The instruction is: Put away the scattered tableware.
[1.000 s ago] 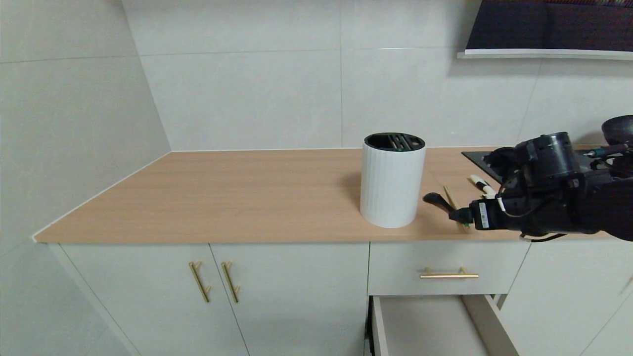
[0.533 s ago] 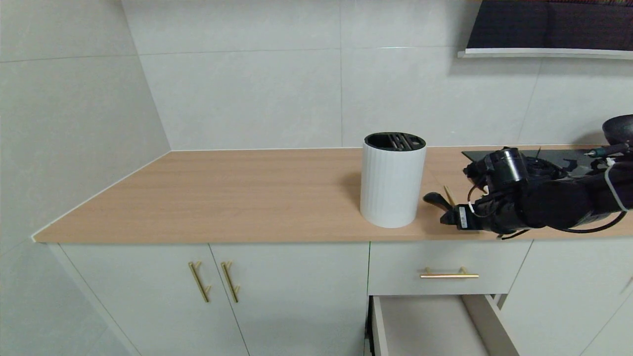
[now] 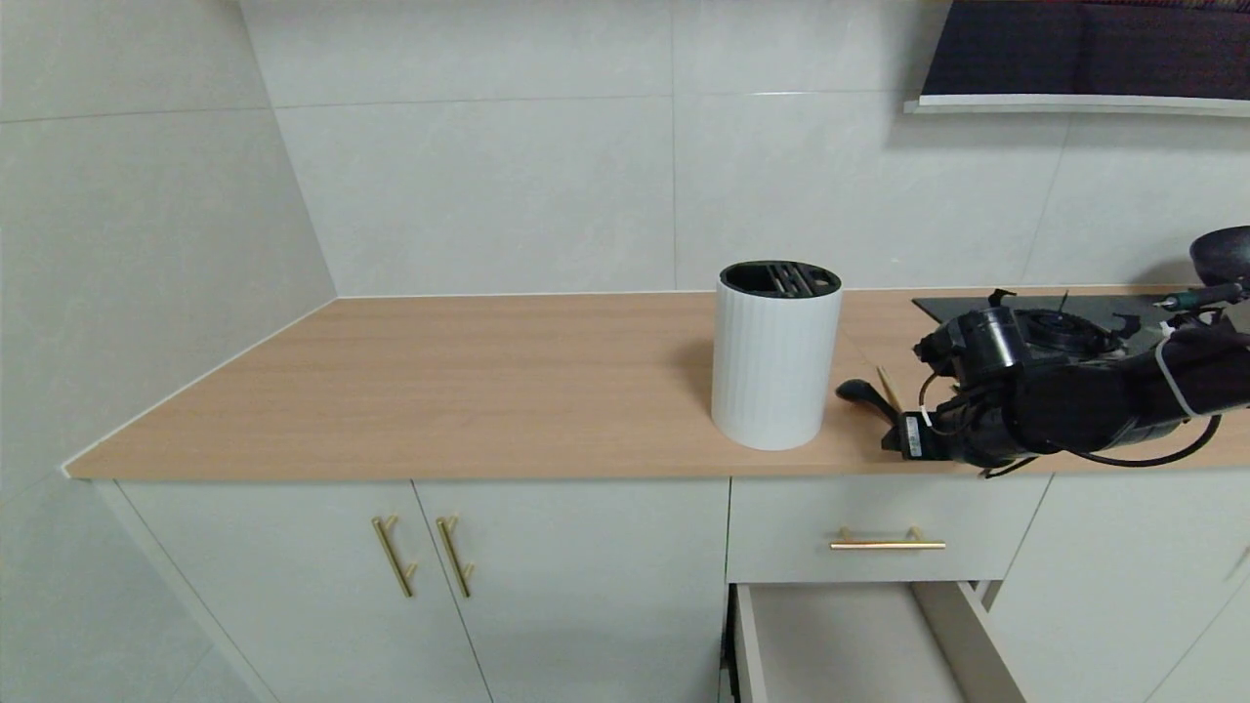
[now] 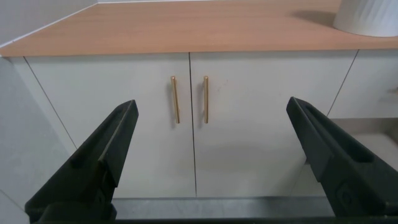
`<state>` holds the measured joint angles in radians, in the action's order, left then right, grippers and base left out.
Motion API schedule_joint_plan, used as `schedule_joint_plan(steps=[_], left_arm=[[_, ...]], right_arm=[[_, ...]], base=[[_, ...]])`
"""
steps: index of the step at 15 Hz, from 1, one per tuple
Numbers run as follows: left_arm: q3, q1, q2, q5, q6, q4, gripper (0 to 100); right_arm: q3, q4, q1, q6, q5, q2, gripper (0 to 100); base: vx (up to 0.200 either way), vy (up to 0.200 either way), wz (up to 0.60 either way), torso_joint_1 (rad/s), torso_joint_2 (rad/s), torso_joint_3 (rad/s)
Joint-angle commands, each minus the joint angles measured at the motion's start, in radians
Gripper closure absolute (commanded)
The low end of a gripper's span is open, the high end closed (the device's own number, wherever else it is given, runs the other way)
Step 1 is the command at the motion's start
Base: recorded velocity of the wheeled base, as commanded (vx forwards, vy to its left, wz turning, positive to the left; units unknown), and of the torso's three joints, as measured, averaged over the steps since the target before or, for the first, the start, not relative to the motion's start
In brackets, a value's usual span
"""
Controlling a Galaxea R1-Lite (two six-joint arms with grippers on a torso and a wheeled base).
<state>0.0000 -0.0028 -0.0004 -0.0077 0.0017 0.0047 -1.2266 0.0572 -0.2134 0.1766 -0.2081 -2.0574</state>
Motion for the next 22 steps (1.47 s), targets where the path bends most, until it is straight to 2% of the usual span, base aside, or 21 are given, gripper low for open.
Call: schedule_joint_plan(steps=[1,8,12,14,17,19,22], left_arm=[[0.000,0.001,0.000,0.000,0.000,0.000,0],[0.000,0.000,0.000,0.000,0.000,0.000,0],[0.000,0.001,0.000,0.000,0.000,0.000,0],[0.000,0.000,0.000,0.000,0.000,0.000,0],[0.000,0.000,0.000,0.000,0.000,0.000,0],[0.000,0.000,0.000,0.000,0.000,0.000,0],[0.000,0.001,0.000,0.000,0.000,0.000,0]], right_arm=[[0.001,0.001,0.000,0.000,-0.001,0.003,100],[0.045,-0.007,0.000,0.007,-0.001,0.166,100],[0.206,-0.010,-0.003,0.018,0.029,0.410,100],[0.272,-0.077,-0.004,0.018,0.095,0.522,100],[0.286,-0.284,0.000,0.007,0.337,0.700,100],[0.295,-0.370,-0.006,-0.035,0.375,0.760,100],[0.348,-0.402,-0.015,-0.120,0.378,0.792,100]], base=[[0.000,0.000,0.00,0.000,0.00,0.000],[0.000,0.000,0.00,0.000,0.00,0.000],[0.000,0.000,0.00,0.000,0.00,0.000],[0.000,0.000,0.00,0.000,0.00,0.000],[0.000,0.000,0.00,0.000,0.00,0.000],[0.000,0.000,0.00,0.000,0.00,0.000],[0.000,0.000,0.00,0.000,0.00,0.000]])
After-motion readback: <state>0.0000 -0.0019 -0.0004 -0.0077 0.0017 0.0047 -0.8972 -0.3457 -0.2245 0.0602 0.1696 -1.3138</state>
